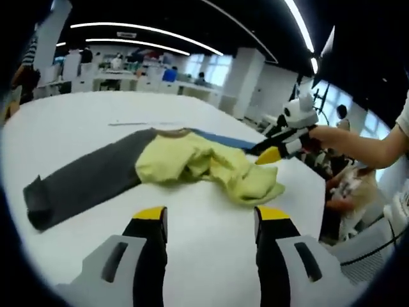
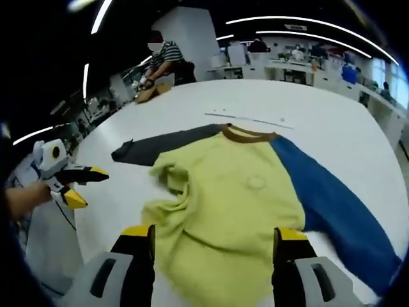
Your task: Fold the garment on the visible template until the final outline fits inside the template.
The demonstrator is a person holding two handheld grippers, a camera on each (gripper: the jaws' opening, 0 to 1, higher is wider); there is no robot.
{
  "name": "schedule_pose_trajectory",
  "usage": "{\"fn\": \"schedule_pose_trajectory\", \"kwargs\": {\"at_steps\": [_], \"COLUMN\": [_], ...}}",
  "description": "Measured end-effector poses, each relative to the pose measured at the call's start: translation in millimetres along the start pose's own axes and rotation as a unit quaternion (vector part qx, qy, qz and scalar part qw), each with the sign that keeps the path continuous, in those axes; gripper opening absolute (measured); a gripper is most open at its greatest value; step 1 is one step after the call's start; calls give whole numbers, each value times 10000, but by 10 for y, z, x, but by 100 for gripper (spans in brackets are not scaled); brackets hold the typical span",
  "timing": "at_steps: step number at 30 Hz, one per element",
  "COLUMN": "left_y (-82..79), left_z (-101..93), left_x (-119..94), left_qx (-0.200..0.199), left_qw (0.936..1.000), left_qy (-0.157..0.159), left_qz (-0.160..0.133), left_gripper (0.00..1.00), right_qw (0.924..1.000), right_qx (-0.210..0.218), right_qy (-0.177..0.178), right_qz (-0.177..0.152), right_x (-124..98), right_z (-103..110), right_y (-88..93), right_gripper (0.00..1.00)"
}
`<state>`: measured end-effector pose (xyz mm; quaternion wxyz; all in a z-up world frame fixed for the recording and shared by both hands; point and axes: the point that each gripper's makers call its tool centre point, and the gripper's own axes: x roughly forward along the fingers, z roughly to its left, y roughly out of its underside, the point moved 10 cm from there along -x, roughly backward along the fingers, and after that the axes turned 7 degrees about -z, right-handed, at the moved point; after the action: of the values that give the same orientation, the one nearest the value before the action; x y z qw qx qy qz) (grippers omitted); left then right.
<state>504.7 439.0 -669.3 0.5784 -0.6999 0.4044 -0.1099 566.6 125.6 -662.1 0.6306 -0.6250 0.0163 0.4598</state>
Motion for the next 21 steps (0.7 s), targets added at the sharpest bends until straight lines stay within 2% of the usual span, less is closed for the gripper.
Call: {"fn": "schedule_pose_trajectory", "kwargs": {"at_steps": [2,9,17,21], "left_y": [4,11,-22,-44], "left_z": [-10,-5,0,-11], "left_x": [39,209,428,575], "left_qx": [127,102,60,87], "left_qw": [9999,9999,9999,9996], "left_qy": [-58,-105,-149,-274], "left_qz": [55,48,23,-39], "left_gripper": [50,43,34,33], "right_qw": [10000,9998,9993,9982], "right_qx": [35,-113,64,269], "right_qy": [46,160,369,531], "right_qz": [-16,34,72,-32], "right_x": [-69,-247,-363,-386], "right_z": [13,34,-8,-22], "right_y": [68,303,529,641], "right_gripper": [74,69,65,58]}}
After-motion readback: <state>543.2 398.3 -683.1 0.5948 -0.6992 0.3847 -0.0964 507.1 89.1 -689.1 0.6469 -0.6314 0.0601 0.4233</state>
